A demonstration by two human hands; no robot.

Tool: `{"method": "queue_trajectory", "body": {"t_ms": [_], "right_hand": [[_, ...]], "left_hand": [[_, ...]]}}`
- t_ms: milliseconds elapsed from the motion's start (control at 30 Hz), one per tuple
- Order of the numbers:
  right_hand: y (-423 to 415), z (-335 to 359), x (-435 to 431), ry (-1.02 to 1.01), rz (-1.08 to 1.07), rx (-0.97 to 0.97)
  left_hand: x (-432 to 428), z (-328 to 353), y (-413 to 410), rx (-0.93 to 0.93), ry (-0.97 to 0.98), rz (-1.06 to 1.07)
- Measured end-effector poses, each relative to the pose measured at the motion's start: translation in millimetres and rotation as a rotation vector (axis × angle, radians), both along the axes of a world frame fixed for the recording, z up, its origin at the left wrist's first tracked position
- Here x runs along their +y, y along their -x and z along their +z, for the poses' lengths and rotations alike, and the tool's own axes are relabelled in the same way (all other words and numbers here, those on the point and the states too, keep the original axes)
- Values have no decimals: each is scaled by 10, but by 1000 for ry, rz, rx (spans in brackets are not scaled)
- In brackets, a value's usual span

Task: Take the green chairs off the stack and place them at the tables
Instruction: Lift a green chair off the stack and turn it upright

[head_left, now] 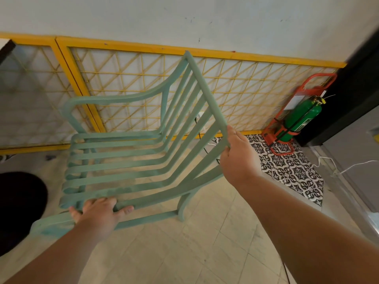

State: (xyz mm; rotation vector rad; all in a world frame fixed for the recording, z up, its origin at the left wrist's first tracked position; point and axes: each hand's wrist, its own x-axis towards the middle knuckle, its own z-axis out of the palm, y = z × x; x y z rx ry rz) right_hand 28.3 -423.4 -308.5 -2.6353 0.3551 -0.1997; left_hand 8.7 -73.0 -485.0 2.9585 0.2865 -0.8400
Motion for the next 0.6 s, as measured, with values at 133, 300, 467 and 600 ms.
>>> {"method": "queue_trajectory", "body": {"t_ms": [133, 300, 467, 600], "right_hand": [[-109, 13, 49, 14, 12, 11], [-119, 32, 77, 71, 38, 39], [-38, 342, 118, 255, 94, 233], [177, 820, 459, 207, 210, 75]], "left_hand": [[37, 57, -109, 14, 3, -23], [147, 158, -86, 3, 108, -39], [333, 858, 132, -285, 277, -17], [503, 1826, 272, -457, 254, -84]]}}
